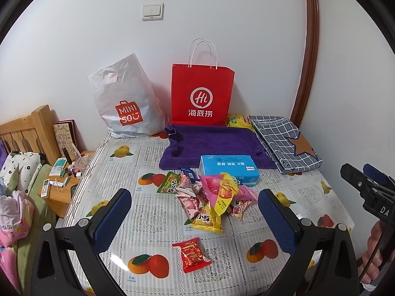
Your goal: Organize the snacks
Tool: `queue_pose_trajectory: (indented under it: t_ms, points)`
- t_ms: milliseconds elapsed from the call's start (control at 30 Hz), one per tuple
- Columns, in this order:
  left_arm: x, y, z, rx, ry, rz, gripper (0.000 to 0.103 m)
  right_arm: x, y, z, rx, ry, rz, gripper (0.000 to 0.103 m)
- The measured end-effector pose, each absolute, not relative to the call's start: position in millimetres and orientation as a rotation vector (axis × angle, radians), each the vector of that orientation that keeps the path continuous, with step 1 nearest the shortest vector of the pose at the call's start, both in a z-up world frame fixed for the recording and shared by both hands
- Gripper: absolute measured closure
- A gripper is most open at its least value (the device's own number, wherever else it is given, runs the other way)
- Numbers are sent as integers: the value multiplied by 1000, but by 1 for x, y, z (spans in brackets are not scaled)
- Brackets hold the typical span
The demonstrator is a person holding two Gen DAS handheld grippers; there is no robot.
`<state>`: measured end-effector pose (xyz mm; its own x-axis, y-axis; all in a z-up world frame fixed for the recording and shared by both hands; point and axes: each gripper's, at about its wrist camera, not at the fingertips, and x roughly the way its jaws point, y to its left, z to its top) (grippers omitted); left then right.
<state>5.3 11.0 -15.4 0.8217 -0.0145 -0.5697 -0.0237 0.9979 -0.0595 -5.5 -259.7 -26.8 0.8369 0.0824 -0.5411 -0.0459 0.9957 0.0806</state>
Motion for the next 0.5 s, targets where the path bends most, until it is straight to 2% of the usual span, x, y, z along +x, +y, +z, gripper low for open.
queue_pose_trajectory:
  t_ms: [500]
  points:
    - [5, 24, -26, -78, 629, 14, 0, -4, -245, -31, 57, 577, 100, 2]
